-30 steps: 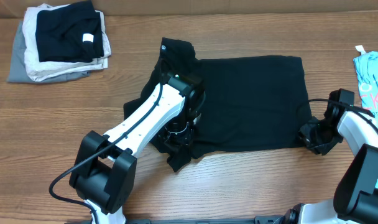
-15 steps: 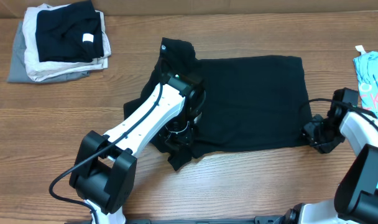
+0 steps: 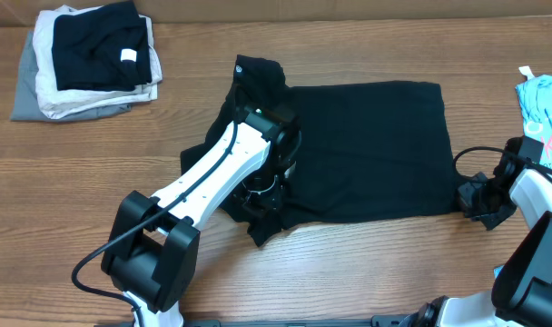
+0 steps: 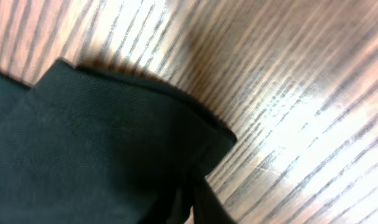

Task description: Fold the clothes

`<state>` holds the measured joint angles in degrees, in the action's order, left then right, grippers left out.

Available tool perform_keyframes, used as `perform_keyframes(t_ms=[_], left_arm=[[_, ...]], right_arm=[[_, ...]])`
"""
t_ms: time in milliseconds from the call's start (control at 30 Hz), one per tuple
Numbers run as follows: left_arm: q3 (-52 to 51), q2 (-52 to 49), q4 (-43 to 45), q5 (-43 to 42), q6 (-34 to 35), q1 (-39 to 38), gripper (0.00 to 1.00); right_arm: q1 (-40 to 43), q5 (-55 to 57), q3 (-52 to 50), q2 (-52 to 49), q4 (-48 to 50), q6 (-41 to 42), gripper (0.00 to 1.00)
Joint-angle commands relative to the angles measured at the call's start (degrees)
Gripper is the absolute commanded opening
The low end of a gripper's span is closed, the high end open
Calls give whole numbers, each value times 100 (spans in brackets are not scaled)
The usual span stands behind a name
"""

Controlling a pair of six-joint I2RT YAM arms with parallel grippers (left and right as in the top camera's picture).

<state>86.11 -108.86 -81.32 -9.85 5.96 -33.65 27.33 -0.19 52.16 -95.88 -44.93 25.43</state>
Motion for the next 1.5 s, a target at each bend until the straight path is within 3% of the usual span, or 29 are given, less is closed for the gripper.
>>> perform_keyframes(t_ms=[0,533,733,933,1067,1467], left_arm=[[-17,66,26,-26,-37,-13,4],[-15,337,-697,-31,321,-13,4],[55,1010,-391,140,328,83,4],[168,1073,-39,299,256,393,4],[168,1071,520,756,236,621,4],[24,949,1987,1095,15,1008,4]], right_arm=[[11,-11,-46,48,72,39,4],[11,-291,-33,562,-238,247,4],[0,-409,17,1047,-632,42,4],[0,-597,267,1115,-929,-33,4],[0,-833,278,1113,-522,-31,4],[-186,-1493,278,1099,1346,199,4]])
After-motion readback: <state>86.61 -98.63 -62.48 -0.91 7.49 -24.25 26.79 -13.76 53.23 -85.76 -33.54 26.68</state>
